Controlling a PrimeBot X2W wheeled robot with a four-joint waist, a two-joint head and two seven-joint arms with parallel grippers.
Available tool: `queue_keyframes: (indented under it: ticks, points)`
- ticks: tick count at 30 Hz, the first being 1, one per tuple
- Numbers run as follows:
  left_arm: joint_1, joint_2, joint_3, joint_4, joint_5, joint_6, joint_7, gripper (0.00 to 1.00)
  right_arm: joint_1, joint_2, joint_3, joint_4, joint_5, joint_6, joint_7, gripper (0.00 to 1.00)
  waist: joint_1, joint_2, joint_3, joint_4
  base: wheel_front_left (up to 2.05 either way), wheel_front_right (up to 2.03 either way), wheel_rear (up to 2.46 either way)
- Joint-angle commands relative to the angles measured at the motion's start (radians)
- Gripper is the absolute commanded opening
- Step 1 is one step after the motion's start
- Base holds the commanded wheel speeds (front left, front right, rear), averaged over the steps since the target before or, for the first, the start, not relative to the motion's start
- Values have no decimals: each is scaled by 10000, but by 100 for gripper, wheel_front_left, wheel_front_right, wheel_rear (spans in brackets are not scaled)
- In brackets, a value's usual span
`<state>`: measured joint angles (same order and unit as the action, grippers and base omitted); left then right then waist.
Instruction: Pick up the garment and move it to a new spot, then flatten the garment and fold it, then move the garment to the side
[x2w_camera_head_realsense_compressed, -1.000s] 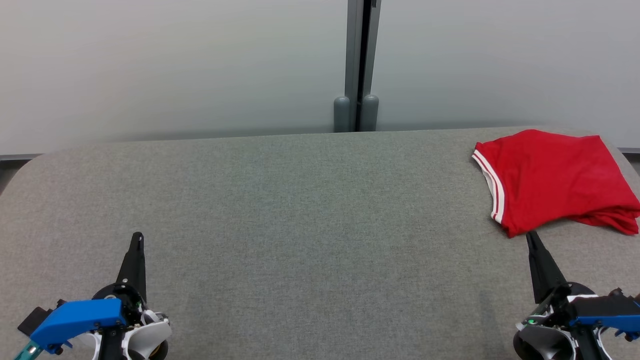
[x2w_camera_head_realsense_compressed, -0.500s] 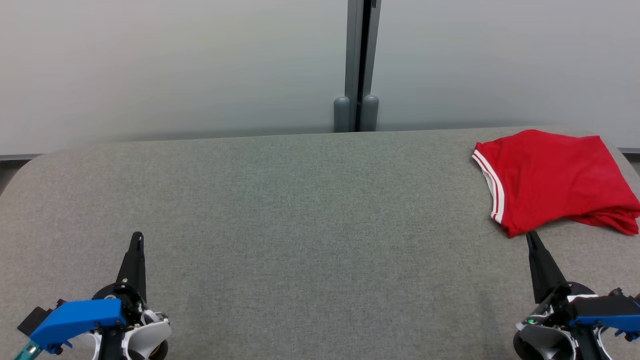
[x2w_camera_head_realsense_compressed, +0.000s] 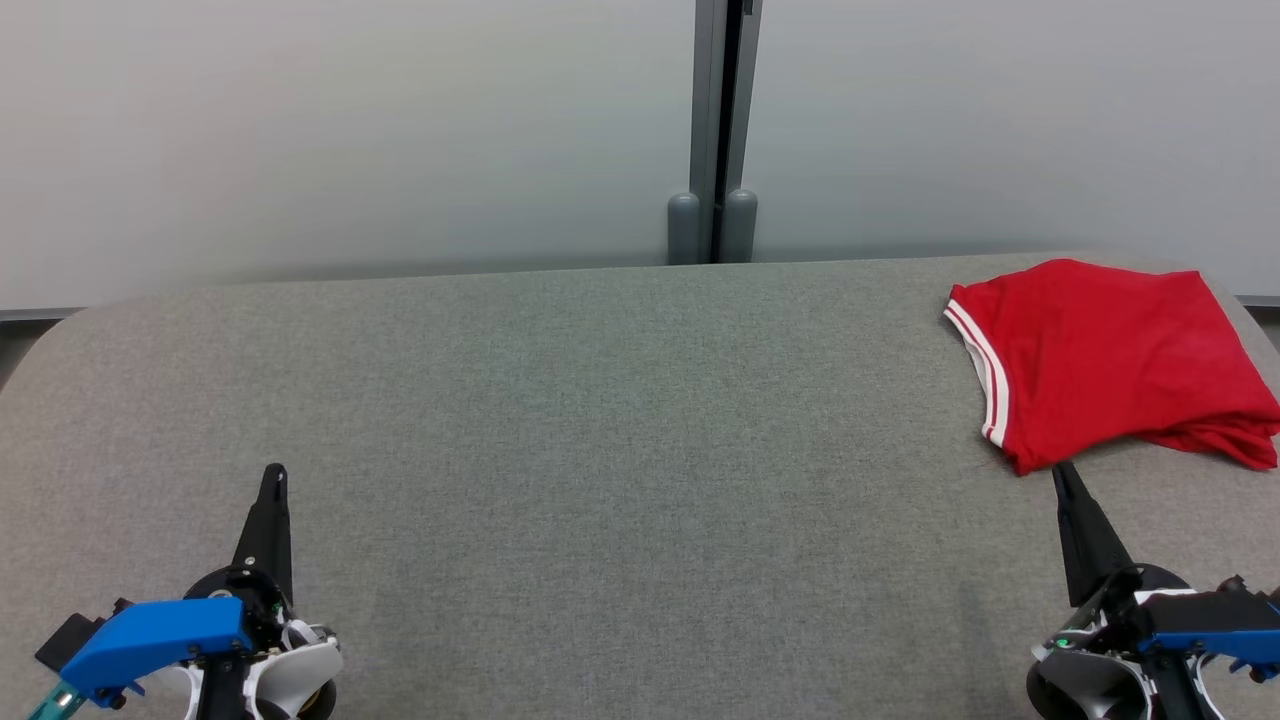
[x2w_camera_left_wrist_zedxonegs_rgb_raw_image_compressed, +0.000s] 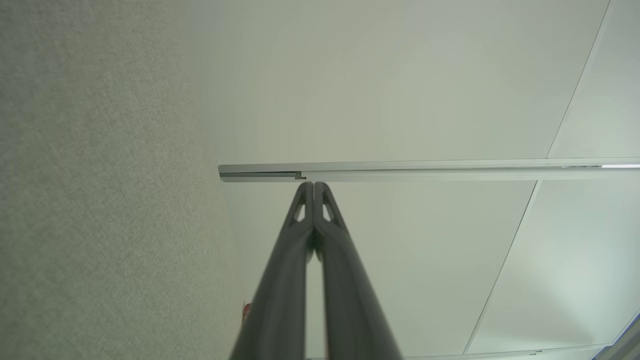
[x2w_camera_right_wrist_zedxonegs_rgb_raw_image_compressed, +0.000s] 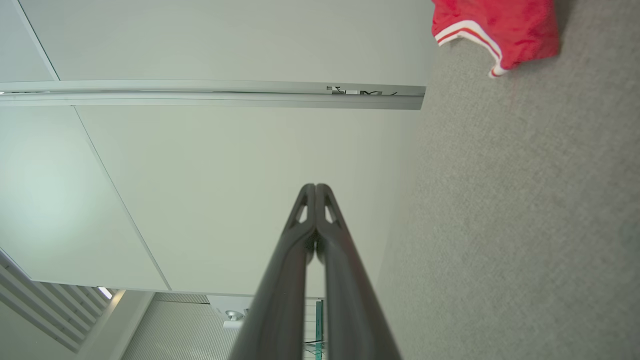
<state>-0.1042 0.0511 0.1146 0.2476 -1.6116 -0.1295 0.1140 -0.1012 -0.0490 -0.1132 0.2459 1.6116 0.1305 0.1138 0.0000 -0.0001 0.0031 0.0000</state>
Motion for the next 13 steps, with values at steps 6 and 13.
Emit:
queue_keyframes:
  ticks: [6, 13]
  points:
    - [-101, -27, 14, -41, -24, -42, 38, 0, -145, -23, -27, -26, 25, 4, 41, 0, 0, 1, 0, 0, 0, 0, 0]
    - [-101, -27, 13, -42, -25, -42, 39, 0, -144, -23, -26, -26, 25, 4, 41, 0, 0, 1, 0, 0, 0, 0, 0]
